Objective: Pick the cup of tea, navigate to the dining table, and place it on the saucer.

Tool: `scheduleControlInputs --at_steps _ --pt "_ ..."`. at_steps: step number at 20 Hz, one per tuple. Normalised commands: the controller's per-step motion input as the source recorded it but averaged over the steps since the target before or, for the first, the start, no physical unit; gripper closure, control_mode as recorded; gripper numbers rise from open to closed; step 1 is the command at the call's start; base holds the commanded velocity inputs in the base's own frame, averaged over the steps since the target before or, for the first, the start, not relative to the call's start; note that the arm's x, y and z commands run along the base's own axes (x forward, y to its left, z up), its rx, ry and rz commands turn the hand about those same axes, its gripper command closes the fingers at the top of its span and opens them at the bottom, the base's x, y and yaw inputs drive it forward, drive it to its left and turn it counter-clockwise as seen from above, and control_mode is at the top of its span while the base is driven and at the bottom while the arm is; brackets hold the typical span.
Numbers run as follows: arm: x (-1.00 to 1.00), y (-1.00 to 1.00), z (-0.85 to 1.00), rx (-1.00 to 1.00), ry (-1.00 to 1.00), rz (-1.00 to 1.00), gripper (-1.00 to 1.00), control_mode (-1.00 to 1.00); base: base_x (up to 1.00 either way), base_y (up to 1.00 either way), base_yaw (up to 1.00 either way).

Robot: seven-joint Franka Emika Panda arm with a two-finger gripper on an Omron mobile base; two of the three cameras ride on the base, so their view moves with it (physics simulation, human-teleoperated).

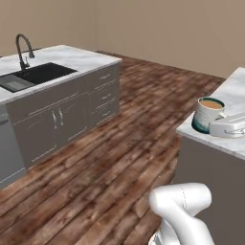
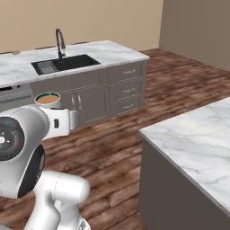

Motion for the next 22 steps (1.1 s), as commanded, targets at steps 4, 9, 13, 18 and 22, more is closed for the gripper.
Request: scheduleControlInputs --at_steps 4,9,13,18,22 --pt "0.00 0.00 0.00 0.00 0.00 0.00 1.00 1.00 0.61 0.54 -0.29" --pt "0.00 0.00 0.00 0.00 0.00 0.00 1.00 1.00 0.64 0.53 -0.31" --pt "0.00 0.00 0.00 0.00 0.00 0.00 1.00 1.00 0.67 0.49 -0.32" --pt "0.00 0.00 0.00 0.00 0.00 0.00 1.00 1.00 0.71 0.45 -0.32" --pt "0.00 0.00 0.00 0.00 0.00 0.00 1.00 1.00 0.80 0.40 -0.30"
